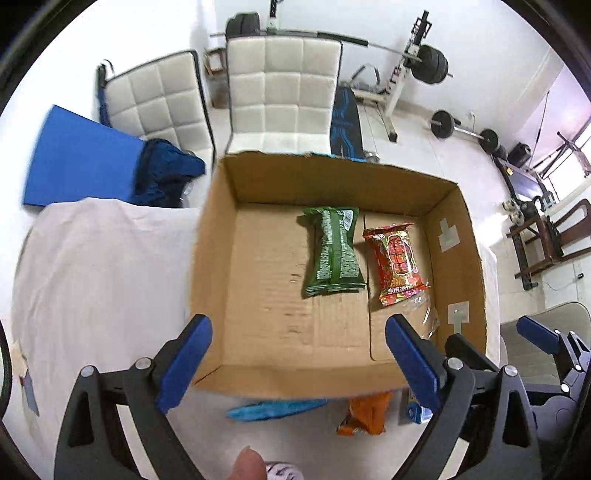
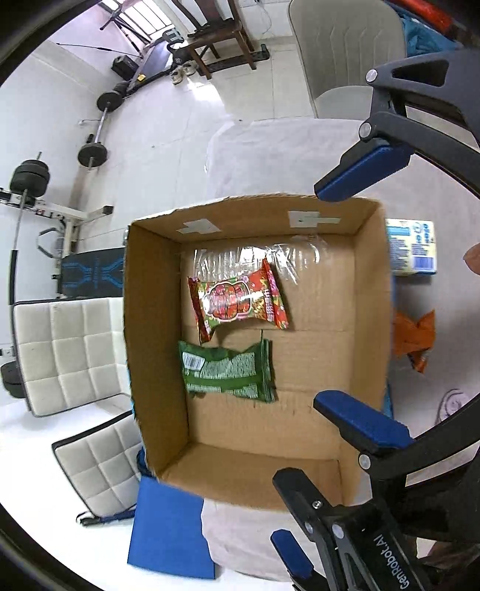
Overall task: Organize soft objects
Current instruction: 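Grasp the lilac sock with the left tool while the right grasps the milk carton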
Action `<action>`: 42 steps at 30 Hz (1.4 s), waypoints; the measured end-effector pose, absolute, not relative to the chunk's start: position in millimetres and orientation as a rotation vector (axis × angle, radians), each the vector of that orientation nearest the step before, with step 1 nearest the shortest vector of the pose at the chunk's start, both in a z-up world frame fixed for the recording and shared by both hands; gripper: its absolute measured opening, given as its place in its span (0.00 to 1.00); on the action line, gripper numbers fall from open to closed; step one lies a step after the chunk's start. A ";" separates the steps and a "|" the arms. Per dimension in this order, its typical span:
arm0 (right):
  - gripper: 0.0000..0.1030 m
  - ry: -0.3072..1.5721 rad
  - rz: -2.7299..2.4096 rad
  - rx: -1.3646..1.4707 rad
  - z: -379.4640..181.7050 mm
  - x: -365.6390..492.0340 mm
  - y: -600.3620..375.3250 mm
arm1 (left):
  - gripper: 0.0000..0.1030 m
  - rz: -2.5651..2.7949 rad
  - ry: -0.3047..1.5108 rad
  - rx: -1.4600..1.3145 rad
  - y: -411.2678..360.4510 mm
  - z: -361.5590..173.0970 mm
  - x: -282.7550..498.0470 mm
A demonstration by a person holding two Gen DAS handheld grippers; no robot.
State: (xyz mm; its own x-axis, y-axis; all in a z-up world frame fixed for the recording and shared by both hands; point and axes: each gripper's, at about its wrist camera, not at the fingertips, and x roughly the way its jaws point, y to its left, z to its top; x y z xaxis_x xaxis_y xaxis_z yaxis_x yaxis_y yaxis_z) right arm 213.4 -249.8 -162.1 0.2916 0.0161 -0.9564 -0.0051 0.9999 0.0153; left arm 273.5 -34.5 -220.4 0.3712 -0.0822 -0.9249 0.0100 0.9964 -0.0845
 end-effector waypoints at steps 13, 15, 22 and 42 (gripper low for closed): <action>1.00 1.198 0.054 0.065 -113.7 157.6 -266.4 | 0.93 0.005 1.078 -0.056 -43.7 -172.4 210.0; 1.00 1.221 0.026 0.080 -123.9 149.7 -280.2 | 0.93 0.018 1.098 -0.054 -46.4 -182.5 200.4; 1.00 1.419 -0.065 0.150 -212.4 131.7 -330.3 | 0.93 0.054 1.279 -0.052 -62.5 -264.8 165.7; 0.65 1.739 -0.029 0.201 -349.4 84.4 -329.6 | 0.93 0.113 1.544 -0.173 -1.7 -353.5 123.5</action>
